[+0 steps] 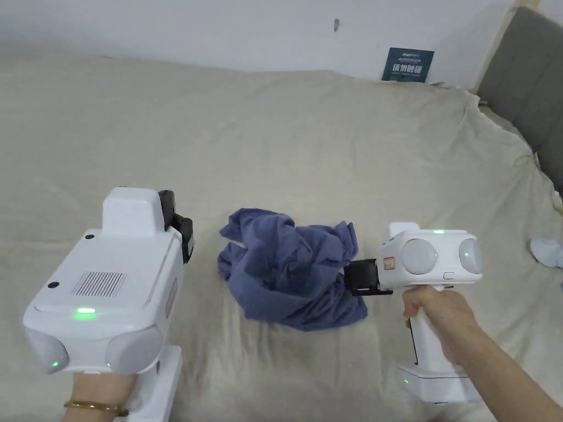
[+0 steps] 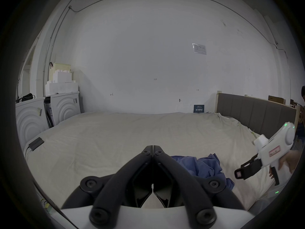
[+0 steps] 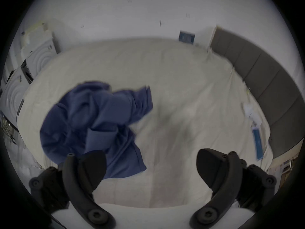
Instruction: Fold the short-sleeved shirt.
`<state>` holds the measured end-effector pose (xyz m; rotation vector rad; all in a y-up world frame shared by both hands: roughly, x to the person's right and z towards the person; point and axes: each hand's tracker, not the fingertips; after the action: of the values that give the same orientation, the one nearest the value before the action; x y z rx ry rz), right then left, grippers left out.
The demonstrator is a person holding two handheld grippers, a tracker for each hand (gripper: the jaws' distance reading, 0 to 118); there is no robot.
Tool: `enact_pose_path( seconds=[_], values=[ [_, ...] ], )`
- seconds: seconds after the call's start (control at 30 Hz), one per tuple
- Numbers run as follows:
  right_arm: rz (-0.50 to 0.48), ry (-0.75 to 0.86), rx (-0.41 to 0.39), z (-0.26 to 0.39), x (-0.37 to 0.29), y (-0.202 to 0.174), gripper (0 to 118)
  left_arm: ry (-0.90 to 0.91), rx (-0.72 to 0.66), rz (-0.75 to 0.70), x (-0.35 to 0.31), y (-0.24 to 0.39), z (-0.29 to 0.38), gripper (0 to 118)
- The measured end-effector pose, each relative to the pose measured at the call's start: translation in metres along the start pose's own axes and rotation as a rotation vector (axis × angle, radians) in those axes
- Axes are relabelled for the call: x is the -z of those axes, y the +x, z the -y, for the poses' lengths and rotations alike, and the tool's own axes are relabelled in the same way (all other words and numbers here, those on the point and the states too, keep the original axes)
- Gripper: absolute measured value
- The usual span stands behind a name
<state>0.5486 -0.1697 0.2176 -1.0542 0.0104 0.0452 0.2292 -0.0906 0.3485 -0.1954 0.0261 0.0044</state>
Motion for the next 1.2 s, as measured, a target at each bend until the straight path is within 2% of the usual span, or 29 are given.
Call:
enact_pose_path(
  seconds=[0.07, 0.1, 0.23, 0.33, 0.37, 0.4, 0.43, 0.53, 0.57, 0.6, 0.63, 0.67, 0.7, 0.73, 0.83, 1.0, 1.2],
  values=[
    [-0.005, -0.051, 0.051, -0.002, 0.017, 0.004, 92, -0.009, -0.003, -0.003, 0.003, -0.001, 0.001, 0],
    [-0.003, -0.076, 0.067, -0.002, 0.023, 0.004, 84, -0.013, -0.003, -0.006, 0.004, -0.002, 0.001, 0],
    [-0.025, -0.108, 0.058, 0.003, 0.039, -0.002, 63, -0.028, -0.003, -0.015, 0.01, -0.006, 0.003, 0],
    [-0.04, -0.105, 0.048, 0.007, 0.046, -0.009, 36, -0.046, -0.002, -0.022, 0.016, -0.009, 0.006, 0],
    [-0.051, -0.11, 0.046, 0.007, 0.049, -0.011, 20, -0.052, 0.001, -0.028, 0.018, -0.009, 0.007, 0],
    [-0.06, -0.119, 0.046, 0.008, 0.052, -0.013, 10, -0.057, 0.002, -0.032, 0.019, -0.01, 0.008, 0],
    [-0.073, -0.129, 0.056, 0.009, 0.055, -0.014, 6, -0.066, 0.001, -0.034, 0.02, -0.01, 0.009, 0],
    [-0.053, -0.125, 0.029, 0.009, 0.052, -0.017, 4, -0.1, -0.016, -0.03, 0.025, -0.012, 0.011, 0],
    [-0.054, -0.123, 0.023, 0.008, 0.049, -0.017, 4, -0.112, -0.03, -0.025, 0.028, -0.013, 0.011, 6],
    [-0.057, -0.119, 0.02, 0.008, 0.047, -0.015, 3, -0.133, -0.057, -0.004, 0.032, -0.013, 0.011, 18],
    [-0.066, -0.103, 0.027, 0.008, 0.043, -0.013, 3, -0.16, -0.095, 0.001, 0.038, -0.015, 0.009, 39],
    [-0.076, -0.084, 0.038, 0.009, 0.039, -0.011, 3, -0.196, -0.129, 0.001, 0.048, -0.018, 0.009, 77],
    [-0.081, -0.068, 0.048, 0.009, 0.035, -0.01, 3, -0.221, -0.158, 0.006, 0.056, -0.02, 0.007, 102],
    [-0.086, -0.057, 0.049, 0.009, 0.032, -0.008, 3, -0.25, -0.184, 0.023, 0.067, -0.02, 0.005, 118],
    [-0.093, -0.023, 0.039, 0.012, 0.022, -0.007, 3, -0.317, -0.238, 0.096, 0.097, -0.017, -0.006, 118],
    [-0.095, 0.021, -0.003, 0.016, 0.014, -0.01, 3, -0.497, -0.136, 0.063, 0.169, -0.001, -0.02, 118],
    [-0.098, 0.044, -0.044, 0.017, 0.012, -0.01, 3, -0.765, -0.163, 0.107, 0.253, 0.022, -0.017, 118]
  ],
)
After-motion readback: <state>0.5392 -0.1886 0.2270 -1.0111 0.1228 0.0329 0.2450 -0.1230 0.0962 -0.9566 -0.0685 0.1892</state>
